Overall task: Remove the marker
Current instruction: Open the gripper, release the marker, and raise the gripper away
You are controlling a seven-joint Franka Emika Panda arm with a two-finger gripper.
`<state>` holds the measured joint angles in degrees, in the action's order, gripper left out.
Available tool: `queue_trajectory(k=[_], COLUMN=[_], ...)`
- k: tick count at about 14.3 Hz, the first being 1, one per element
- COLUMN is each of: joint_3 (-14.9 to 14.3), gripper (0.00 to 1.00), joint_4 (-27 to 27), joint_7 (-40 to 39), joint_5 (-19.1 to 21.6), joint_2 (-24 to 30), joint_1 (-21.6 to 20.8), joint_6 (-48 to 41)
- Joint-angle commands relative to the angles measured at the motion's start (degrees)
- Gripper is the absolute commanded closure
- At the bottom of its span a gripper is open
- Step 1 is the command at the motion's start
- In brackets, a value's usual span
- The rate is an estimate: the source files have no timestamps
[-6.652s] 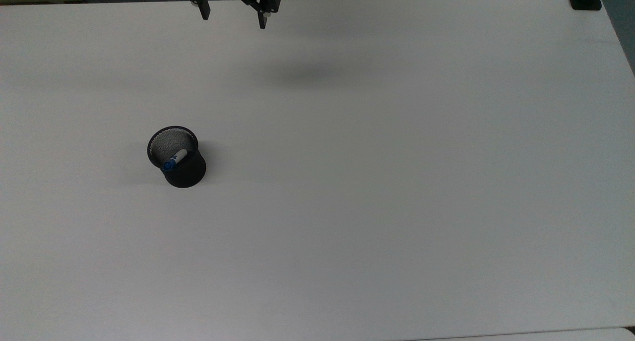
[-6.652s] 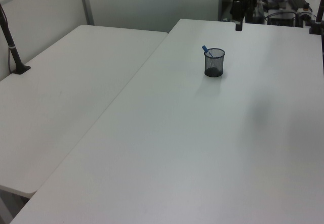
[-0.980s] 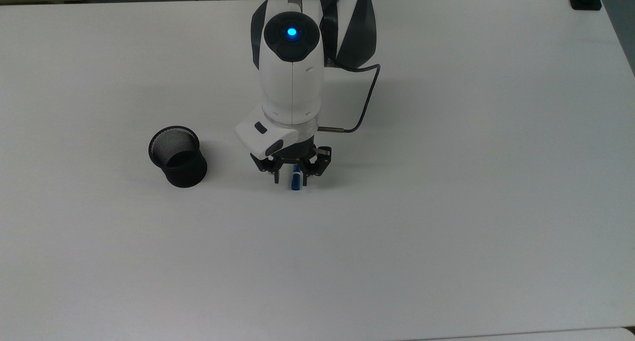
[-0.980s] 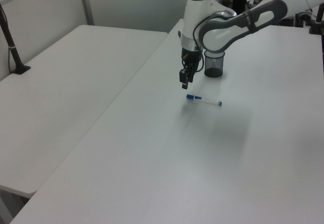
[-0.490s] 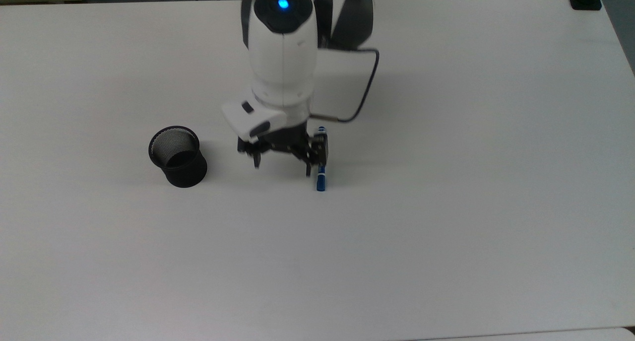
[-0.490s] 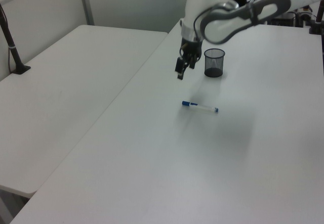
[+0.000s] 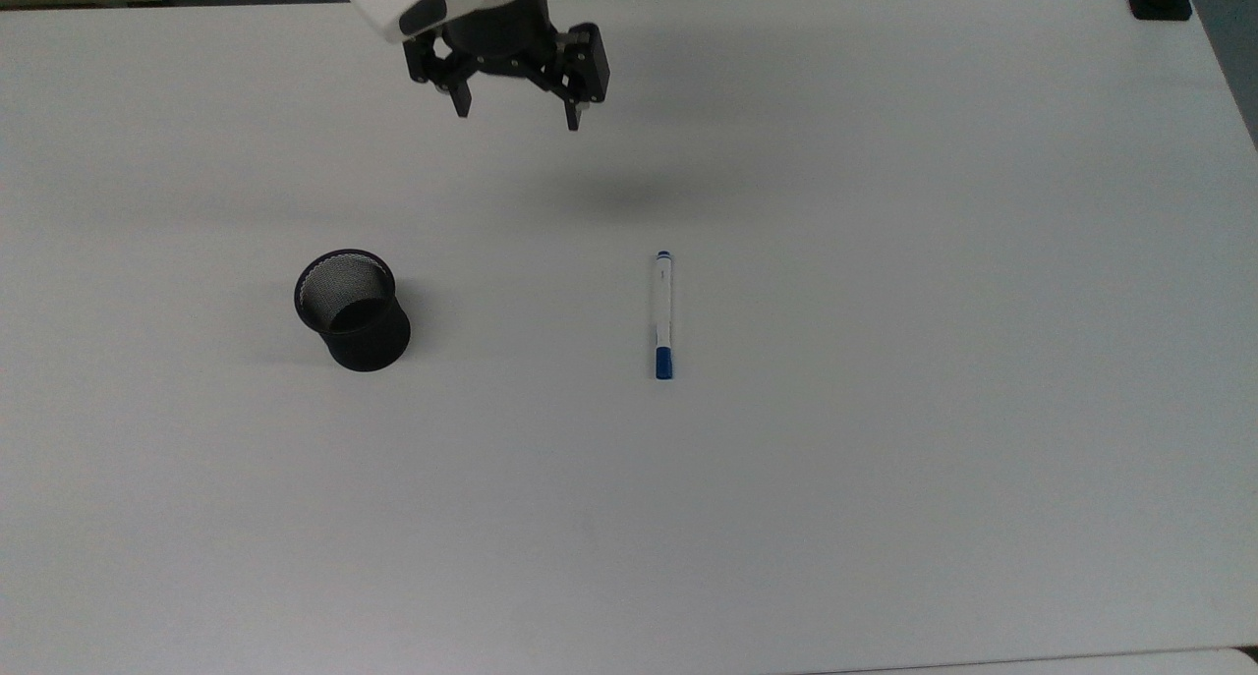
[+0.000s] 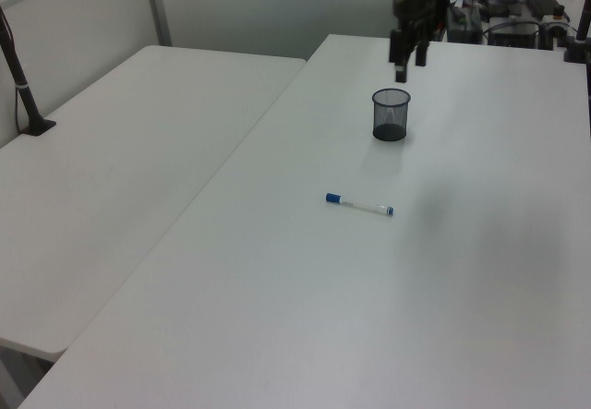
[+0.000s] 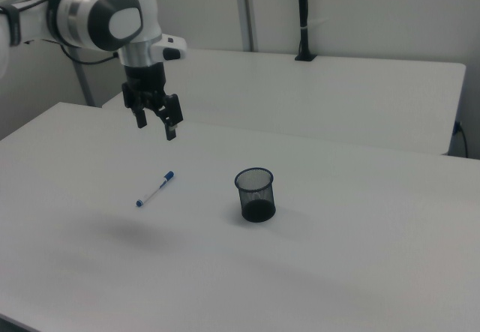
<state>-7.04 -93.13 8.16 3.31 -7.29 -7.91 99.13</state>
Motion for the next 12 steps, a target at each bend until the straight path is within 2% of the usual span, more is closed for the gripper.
queue_trajectory(k=[1,4,12], joint_3=[3.7,4.4,4.0], gripper=[0.0,0.0,0.0], joint_4=[-8.9,-10.0,-8.1], joint_7=[-1.5,-3.0,-2.2], joint_5=[-2.4,-3.2,-3.4], joint_2=[9.0,10.9,9.0], joint_1=[4.0,5.9,6.2], joint_6=[-0.3,-0.3,-0.8])
